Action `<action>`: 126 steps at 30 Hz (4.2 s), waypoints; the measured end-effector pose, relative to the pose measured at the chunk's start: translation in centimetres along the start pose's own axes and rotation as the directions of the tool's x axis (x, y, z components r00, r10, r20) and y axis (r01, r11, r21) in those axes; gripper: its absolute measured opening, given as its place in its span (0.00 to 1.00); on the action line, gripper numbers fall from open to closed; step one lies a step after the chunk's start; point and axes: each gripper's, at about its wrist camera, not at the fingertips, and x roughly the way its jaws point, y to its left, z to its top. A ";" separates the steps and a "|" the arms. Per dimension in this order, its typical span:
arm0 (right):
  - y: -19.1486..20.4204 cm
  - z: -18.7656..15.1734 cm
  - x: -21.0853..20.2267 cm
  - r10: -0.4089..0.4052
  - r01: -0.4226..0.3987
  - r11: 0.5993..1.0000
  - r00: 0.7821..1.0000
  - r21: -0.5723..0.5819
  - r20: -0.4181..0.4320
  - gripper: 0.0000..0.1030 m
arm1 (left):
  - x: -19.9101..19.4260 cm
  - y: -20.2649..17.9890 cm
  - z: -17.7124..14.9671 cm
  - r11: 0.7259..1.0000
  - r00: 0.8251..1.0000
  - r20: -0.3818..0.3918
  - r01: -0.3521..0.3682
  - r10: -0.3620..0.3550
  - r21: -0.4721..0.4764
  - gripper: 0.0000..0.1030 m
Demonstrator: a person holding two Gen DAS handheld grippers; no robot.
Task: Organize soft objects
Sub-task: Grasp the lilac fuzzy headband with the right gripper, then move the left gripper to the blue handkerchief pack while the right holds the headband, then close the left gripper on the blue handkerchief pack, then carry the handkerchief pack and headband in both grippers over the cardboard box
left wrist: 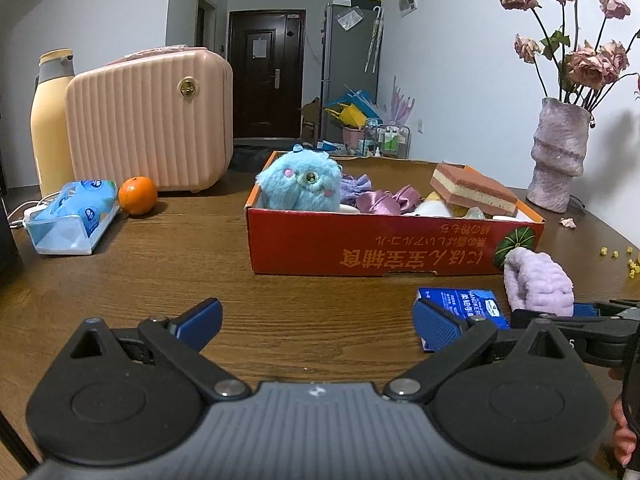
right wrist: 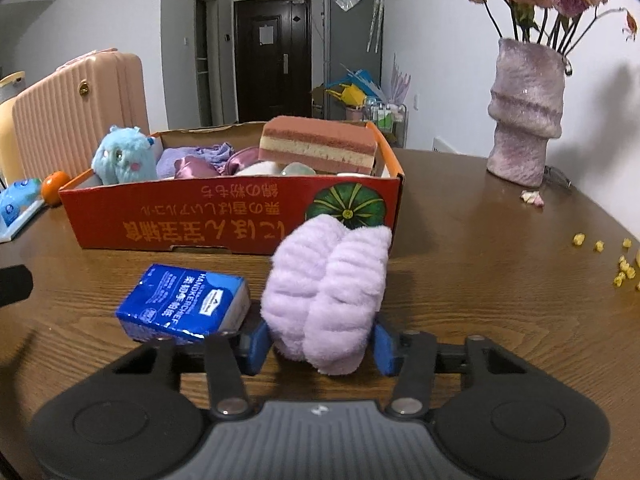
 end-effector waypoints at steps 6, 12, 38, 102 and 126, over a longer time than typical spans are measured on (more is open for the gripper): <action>0.0 0.0 -1.1 0.017 -0.016 1.000 0.998 -0.011 0.054 0.33 | 0.2 -0.2 -0.1 1.000 1.000 0.002 -0.009 0.009 0.007 1.00; 0.3 0.1 -2.2 0.014 -0.010 0.999 0.994 -0.036 0.107 0.32 | 0.4 -0.3 -0.1 1.000 1.000 0.000 -0.023 0.023 0.006 1.00; -4.1 0.8 -4.8 -0.060 0.060 0.998 0.970 0.006 0.238 0.32 | 3.5 -6.6 0.2 0.998 0.995 -0.083 0.053 -0.052 0.014 1.00; -4.9 0.7 -5.7 -0.081 0.068 0.997 0.922 0.048 0.379 0.33 | 4.2 -9.5 2.3 0.997 0.997 -0.023 0.078 -0.078 0.015 0.72; 0.4 2.2 -4.3 -0.054 0.060 0.998 0.888 0.001 0.456 0.33 | 3.8 -5.6 4.9 0.996 0.994 0.074 0.077 -0.074 -0.035 0.72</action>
